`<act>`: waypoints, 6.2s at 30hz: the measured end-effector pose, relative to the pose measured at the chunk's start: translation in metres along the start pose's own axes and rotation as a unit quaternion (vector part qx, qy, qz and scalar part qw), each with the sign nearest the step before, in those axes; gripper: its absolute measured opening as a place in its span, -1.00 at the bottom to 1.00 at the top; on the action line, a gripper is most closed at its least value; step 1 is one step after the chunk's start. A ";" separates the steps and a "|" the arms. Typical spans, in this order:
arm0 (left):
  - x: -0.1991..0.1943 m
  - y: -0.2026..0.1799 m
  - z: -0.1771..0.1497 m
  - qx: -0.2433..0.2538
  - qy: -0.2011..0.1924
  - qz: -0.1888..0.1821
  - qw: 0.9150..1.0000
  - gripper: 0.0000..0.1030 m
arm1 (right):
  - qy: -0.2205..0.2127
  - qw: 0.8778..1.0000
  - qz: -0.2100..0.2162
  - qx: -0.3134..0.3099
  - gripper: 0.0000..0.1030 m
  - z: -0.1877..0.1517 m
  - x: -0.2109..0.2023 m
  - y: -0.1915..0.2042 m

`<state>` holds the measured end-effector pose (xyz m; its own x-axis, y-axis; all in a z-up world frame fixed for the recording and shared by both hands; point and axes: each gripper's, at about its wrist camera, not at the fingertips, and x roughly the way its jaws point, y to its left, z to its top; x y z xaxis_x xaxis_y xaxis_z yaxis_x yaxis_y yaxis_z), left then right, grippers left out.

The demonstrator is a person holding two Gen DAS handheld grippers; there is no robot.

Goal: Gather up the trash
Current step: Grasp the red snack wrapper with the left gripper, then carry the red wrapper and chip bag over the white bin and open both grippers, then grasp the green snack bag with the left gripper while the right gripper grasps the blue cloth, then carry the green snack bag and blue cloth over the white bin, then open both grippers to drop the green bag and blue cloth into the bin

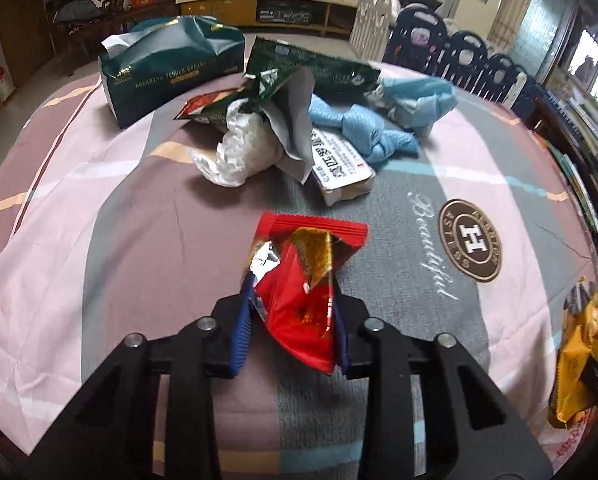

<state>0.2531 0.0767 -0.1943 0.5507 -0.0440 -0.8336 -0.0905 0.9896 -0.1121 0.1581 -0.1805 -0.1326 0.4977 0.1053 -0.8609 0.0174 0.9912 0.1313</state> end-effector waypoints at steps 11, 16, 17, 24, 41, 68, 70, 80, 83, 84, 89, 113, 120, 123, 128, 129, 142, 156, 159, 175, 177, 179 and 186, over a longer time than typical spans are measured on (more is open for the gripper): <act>-0.104 0.002 -0.034 -0.017 -0.083 -0.027 0.996 -0.37 | -0.037 0.999 -0.017 -0.021 -0.29 -0.001 -0.046 0.004; -0.138 -0.051 -0.059 0.023 -0.084 -0.080 0.993 -0.36 | -0.046 0.998 -0.048 -0.016 -0.28 -0.013 -0.081 -0.031; -0.143 -0.068 -0.065 0.040 -0.082 -0.095 0.991 -0.36 | -0.049 0.997 -0.059 -0.014 -0.28 -0.017 -0.089 -0.042; -0.162 -0.159 -0.103 0.144 -0.050 -0.169 0.974 -0.34 | -0.045 0.992 -0.118 0.008 -0.28 -0.060 -0.124 -0.121; -0.135 -0.265 -0.203 0.305 0.095 -0.234 0.918 0.33 | 0.001 0.992 -0.084 0.093 0.00 -0.114 -0.122 -0.192; -0.090 -0.043 -0.014 -0.014 -0.036 -0.032 0.999 0.34 | -0.004 1.000 -0.010 0.025 0.17 -0.019 -0.061 -0.072; -0.076 -0.016 0.018 -0.048 -0.045 -0.011 0.998 0.62 | 0.004 1.000 0.002 0.022 0.18 -0.011 -0.048 -0.056; 0.042 0.019 0.104 -0.066 0.002 -0.016 0.998 -0.50 | 0.038 0.999 0.026 -0.004 0.18 0.025 0.006 -0.002; 0.040 0.038 0.085 -0.093 0.011 -0.046 0.994 -0.84 | 0.036 0.999 0.023 -0.014 0.18 0.038 0.018 0.009; 0.032 0.045 0.077 -0.099 0.003 -0.053 0.994 -0.89 | 0.035 0.999 0.021 -0.019 0.18 0.043 0.024 0.015; -0.032 0.072 0.024 -0.112 -0.027 -0.060 0.992 -0.92 | 0.019 0.997 0.033 -0.074 0.18 0.074 0.057 0.070; -0.080 0.079 -0.020 -0.068 -0.063 -0.038 0.995 -0.92 | 0.004 0.966 0.017 -0.257 -0.56 0.137 0.120 0.172; -0.111 0.018 -0.031 0.043 -0.107 0.021 0.993 -0.92 | -0.040 0.976 0.032 -0.213 -0.56 0.103 0.033 0.111; -0.115 -0.010 -0.050 0.078 -0.097 0.003 0.992 -0.92 | -0.033 0.981 0.035 -0.190 -0.56 0.083 0.014 0.090; -0.122 -0.041 -0.076 0.112 -0.082 -0.014 0.990 -0.92 | -0.041 0.984 0.024 -0.169 -0.56 0.063 -0.014 0.059; -0.124 -0.046 -0.078 0.116 -0.082 -0.016 0.990 -0.92 | -0.045 0.985 0.020 -0.168 -0.56 0.059 -0.022 0.055; -0.155 -0.068 -0.098 0.127 -0.082 -0.053 0.987 -0.92 | -0.046 0.990 0.001 -0.134 -0.56 0.024 -0.052 0.030; -0.170 -0.066 -0.097 0.120 -0.090 -0.079 0.986 -0.92 | -0.038 0.993 -0.039 -0.107 -0.56 -0.008 -0.081 -0.010; -0.168 -0.078 -0.103 0.134 -0.077 -0.098 0.983 -0.92 | -0.032 0.994 -0.057 -0.089 -0.56 -0.020 -0.087 -0.039; -0.155 -0.235 -0.198 0.338 0.068 -0.277 0.897 -0.92 | 0.048 0.993 -0.081 0.066 -0.27 -0.097 -0.081 -0.177; -0.152 -0.242 -0.204 0.345 0.083 -0.287 0.890 -0.92 | 0.040 0.993 -0.070 0.088 -0.05 -0.097 -0.088 -0.184; -0.149 -0.248 -0.208 0.352 0.091 -0.290 0.885 -0.92 | 0.021 0.991 -0.062 0.113 0.14 -0.095 -0.099 -0.194; -0.145 -0.261 -0.215 0.373 0.100 -0.295 0.874 -0.16 | -0.010 0.985 -0.046 0.164 0.24 -0.087 -0.117 -0.213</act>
<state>0.0188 -0.2048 -0.1602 0.1555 -0.5268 -0.8357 0.7682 0.5964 -0.2330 0.0206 -0.3971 -0.1030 0.4980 0.0104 -0.8671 0.3408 0.9172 0.2066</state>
